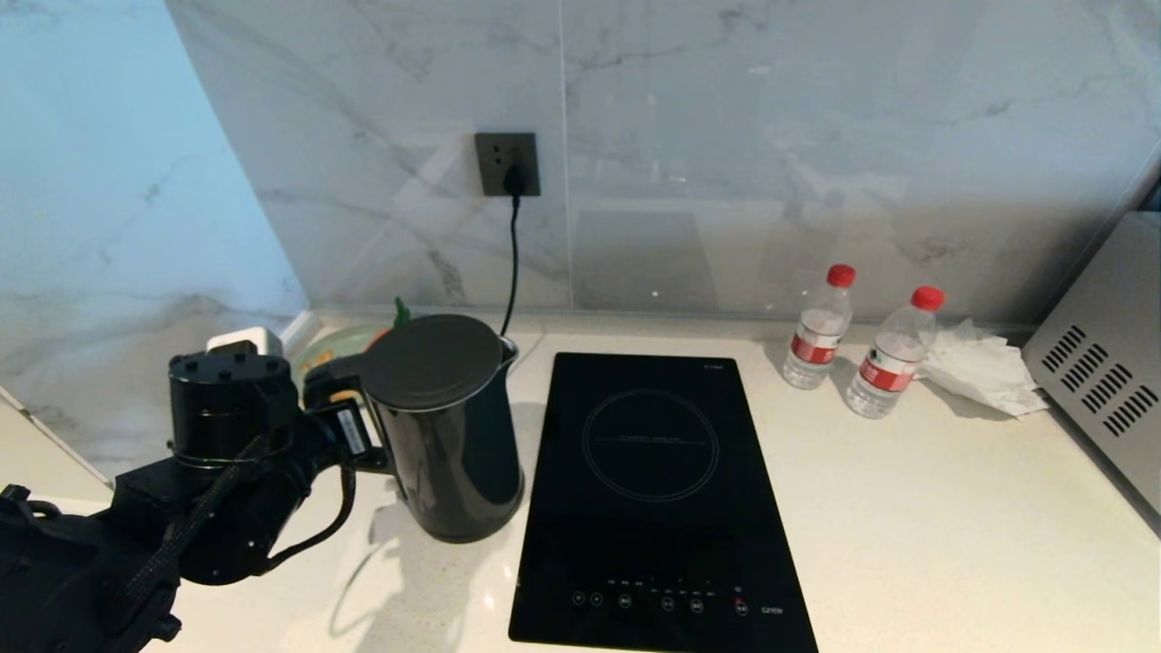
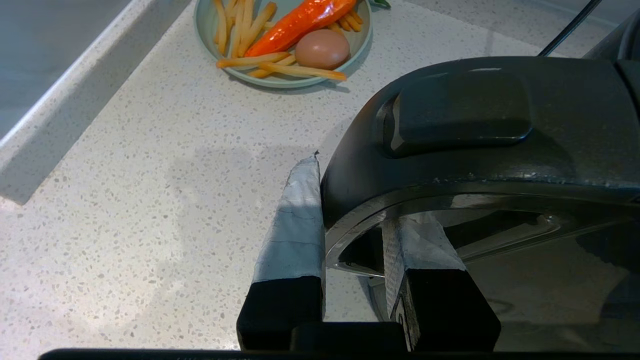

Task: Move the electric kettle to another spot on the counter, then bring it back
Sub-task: Place it on the power base

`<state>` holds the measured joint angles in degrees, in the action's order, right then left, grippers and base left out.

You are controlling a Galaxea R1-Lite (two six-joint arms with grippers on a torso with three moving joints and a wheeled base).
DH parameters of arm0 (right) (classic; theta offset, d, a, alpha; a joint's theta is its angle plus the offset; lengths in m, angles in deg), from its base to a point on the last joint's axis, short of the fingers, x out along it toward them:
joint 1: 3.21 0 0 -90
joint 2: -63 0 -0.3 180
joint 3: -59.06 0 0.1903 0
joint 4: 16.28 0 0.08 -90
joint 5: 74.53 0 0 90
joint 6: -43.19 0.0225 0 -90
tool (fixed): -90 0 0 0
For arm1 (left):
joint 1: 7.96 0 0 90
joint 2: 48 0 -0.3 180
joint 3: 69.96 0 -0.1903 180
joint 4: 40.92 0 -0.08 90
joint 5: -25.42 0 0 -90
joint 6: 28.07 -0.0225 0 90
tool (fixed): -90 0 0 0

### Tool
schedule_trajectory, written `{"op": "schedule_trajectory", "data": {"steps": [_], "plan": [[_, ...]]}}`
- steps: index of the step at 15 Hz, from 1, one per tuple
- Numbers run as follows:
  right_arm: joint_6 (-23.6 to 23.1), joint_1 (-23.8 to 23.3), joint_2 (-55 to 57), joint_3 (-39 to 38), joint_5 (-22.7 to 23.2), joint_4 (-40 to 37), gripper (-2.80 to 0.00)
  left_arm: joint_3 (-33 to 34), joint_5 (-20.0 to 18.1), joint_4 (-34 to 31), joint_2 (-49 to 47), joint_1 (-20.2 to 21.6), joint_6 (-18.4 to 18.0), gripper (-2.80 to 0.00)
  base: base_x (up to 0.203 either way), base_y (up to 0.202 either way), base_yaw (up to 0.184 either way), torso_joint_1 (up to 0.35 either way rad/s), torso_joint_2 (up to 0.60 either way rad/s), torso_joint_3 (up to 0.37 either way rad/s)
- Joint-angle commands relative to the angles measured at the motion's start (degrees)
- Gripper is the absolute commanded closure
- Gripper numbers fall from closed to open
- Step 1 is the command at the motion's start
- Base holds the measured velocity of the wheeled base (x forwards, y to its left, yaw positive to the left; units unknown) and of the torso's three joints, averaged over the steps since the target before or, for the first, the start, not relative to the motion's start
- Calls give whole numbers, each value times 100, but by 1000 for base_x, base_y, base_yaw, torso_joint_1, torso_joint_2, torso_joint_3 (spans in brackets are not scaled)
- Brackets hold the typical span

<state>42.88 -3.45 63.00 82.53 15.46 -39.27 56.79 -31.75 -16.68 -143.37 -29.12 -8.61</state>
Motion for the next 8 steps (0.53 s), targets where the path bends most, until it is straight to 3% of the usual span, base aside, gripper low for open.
{"op": "schedule_trajectory", "data": {"steps": [1, 8], "plan": [[-4, -2, 0, -1, 0, 3, 0, 0, 10, 47, 47, 42, 8, 0, 0, 0, 0, 0, 0, 0], [-4, -2, 0, -1, 0, 6, 0, 140, -5, 65, 53, -63, 23, 0, 0, 0, 0, 0, 0, 0]]}}
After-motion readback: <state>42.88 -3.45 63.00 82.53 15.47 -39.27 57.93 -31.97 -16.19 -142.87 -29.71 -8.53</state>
